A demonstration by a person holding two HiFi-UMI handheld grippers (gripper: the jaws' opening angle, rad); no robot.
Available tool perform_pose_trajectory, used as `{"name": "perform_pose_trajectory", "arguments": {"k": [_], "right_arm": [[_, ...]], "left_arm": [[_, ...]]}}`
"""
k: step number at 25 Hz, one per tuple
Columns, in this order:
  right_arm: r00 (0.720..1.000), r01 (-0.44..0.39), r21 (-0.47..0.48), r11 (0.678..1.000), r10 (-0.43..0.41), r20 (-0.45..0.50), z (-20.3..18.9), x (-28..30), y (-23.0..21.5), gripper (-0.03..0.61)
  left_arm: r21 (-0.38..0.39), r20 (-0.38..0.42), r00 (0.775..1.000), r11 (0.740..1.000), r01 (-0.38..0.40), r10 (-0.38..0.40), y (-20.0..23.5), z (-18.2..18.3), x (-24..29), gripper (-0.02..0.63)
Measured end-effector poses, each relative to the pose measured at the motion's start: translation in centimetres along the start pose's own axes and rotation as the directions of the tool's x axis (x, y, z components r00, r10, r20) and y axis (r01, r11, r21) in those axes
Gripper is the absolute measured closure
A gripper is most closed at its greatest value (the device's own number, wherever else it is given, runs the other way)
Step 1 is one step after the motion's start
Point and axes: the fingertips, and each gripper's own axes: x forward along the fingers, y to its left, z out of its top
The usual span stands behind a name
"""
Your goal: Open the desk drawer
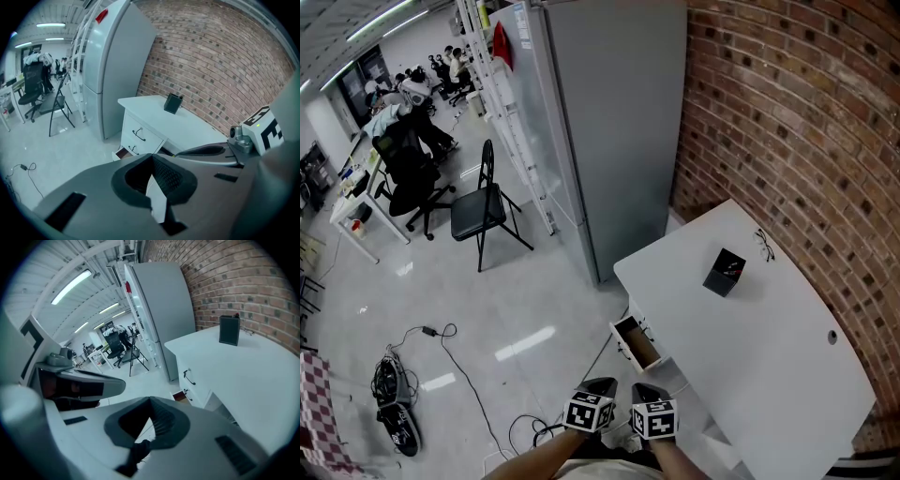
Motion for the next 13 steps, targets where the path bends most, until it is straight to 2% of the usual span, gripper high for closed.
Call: {"name": "perform_pose_trajectory", "arguments": {"k": [13], "right_arm": [[1.0, 0.005, 0.024, 1.0, -0.004, -0.012, 1.1, 1.7, 0.3, 0.563]], "left_arm": [[0.016, -0.023, 0.999, 0.999, 0.028, -0.027, 1.6, 1.4, 0.8, 0.606]]}}
